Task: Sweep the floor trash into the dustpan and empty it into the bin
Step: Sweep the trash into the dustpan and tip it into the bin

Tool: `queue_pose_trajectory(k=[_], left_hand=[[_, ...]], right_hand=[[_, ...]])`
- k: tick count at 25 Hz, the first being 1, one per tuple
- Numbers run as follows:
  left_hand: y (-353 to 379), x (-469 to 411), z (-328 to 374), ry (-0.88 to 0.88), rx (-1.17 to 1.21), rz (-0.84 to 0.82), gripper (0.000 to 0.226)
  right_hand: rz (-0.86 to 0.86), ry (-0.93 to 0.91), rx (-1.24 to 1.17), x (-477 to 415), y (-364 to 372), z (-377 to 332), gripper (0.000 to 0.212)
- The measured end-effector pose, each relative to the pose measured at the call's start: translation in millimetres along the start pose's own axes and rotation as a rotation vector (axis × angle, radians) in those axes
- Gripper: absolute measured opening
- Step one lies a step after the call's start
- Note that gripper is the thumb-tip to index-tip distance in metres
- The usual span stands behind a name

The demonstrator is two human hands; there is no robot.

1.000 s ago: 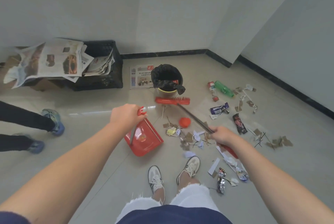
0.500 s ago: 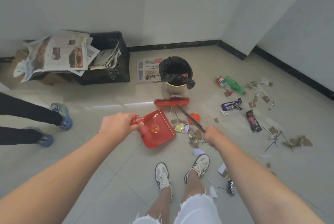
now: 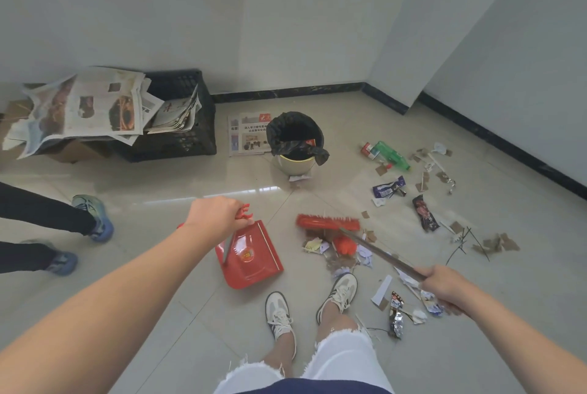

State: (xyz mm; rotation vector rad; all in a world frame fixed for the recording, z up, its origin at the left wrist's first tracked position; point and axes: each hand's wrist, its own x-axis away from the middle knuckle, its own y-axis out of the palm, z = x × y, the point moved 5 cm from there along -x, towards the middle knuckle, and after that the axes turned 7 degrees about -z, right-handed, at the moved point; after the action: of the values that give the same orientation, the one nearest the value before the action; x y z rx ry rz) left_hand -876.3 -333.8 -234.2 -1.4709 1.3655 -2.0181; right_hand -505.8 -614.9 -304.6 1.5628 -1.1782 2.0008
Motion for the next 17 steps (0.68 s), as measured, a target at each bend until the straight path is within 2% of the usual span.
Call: queue_pose_trajectory(k=[4,8,11,17], left_hand=[[-2.5,3.5,-5.7,-0.013,0.008,0.024,0.043],[5.9,4.2,-19.1,-0.036,0.055,0.053,0.047],[13.4,2.1,-23.2,-0.061,0.059,0.081,0.047],[14.7,-14.4,-16.2,-0.064,0.043,0.106,0.047]], right_hand=[[0.068,-0.133,-0.047,17.3,-16.6,-38.1,0.053],[0.137,-0.213,-0.132,-6.5,-28.5,-97.0,0.056],[0.127,-0.237,-0.120,-33.6,-25.2,-136.2,0.056],[0.044,-0.196,0.144,-76.2,-20.6,-181.5,0.047]])
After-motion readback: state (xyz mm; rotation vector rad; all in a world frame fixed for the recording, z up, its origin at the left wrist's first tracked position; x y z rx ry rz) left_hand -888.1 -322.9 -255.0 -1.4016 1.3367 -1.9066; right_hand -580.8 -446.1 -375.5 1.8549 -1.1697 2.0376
